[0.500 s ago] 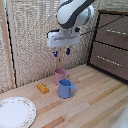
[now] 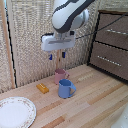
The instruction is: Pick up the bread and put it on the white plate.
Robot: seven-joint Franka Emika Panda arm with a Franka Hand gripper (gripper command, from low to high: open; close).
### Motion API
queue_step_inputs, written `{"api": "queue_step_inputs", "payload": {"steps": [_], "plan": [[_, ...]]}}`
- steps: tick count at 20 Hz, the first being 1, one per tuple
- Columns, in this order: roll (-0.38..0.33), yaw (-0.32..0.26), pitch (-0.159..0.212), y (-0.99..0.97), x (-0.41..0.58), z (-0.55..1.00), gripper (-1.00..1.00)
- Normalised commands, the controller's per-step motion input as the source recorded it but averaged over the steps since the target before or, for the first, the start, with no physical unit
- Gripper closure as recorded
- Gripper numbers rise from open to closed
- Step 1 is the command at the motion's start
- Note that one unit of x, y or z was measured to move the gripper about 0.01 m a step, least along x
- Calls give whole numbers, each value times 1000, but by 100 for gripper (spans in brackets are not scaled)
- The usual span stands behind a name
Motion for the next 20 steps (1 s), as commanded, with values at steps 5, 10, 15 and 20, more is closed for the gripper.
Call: {"api": "queue_step_inputs", "payload": {"steps": [5,10,15,20], "plan": [[-48,117,0,353,283,-174,-100],[-9,194,0,50,446,-228,-100],[-1,188,4,87,442,-226,-100],[-8,169,37,181,447,-193,-100]]}}
